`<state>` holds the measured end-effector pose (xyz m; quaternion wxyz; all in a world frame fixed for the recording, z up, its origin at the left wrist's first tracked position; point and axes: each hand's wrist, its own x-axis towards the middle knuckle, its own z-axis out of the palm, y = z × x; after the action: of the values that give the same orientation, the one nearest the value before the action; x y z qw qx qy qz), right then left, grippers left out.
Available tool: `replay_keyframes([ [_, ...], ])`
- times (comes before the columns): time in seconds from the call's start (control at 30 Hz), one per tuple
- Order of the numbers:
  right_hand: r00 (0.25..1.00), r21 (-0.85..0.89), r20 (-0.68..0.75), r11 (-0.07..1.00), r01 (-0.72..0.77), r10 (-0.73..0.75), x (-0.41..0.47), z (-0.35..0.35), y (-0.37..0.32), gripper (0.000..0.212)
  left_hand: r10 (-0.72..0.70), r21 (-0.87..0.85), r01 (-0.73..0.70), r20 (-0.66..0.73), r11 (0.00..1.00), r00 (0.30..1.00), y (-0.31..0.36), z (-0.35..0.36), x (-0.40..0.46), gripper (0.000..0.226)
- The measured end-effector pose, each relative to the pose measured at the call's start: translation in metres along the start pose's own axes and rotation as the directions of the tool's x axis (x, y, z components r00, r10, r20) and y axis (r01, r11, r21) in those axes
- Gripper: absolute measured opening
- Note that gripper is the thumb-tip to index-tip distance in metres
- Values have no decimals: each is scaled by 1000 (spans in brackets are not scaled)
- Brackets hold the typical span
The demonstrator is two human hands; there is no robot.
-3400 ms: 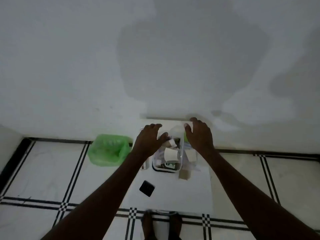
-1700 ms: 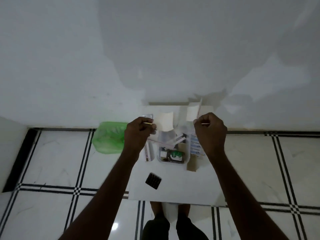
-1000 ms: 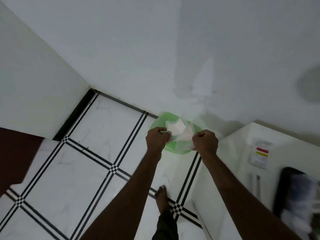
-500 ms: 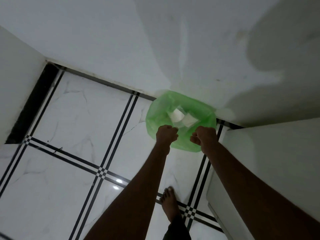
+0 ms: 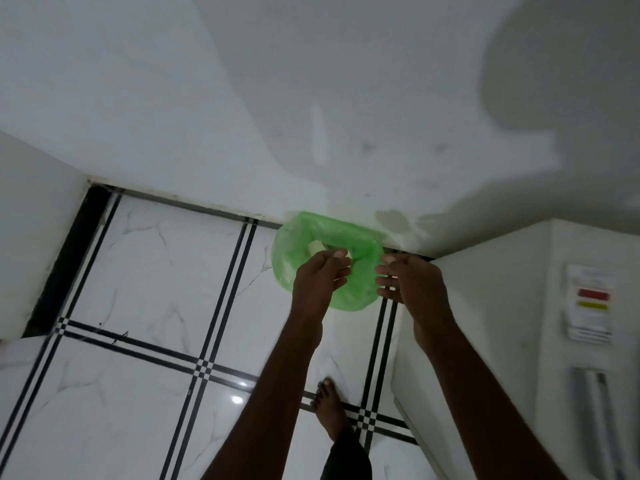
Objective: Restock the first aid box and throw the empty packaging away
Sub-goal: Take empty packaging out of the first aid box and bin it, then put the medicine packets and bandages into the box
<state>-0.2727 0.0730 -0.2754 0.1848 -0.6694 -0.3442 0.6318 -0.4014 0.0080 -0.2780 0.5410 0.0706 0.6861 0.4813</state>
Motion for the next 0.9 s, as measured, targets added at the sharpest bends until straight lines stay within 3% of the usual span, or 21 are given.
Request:
replay_keyframes([
  [0.23,946,19,-29,946,323,-322,-137,-124,-82,13,151,-78,-140,153,987,977,56,94,-140,29],
  [0.4,897,-33,-86,901,433,-434,-188,-243,-102,12,176,-62,-165,254,984,951,58,188,-223,34],
  [0.53,878,-75,-159,893,444,-451,-211,-337,-90,12,166,-9,-174,350,985,922,37,252,-273,33],
  [0.7,871,-231,-213,889,395,-442,-218,-414,-45,23,183,165,-260,374,951,909,-2,302,-306,29],
  [0.83,764,-506,-359,800,324,-536,-218,-443,14,13,247,345,-398,405,850,880,-40,318,-315,21],
  [0.9,756,-590,-363,762,267,-546,-216,-449,52,21,337,412,-494,398,765,853,-58,318,-322,19],
])
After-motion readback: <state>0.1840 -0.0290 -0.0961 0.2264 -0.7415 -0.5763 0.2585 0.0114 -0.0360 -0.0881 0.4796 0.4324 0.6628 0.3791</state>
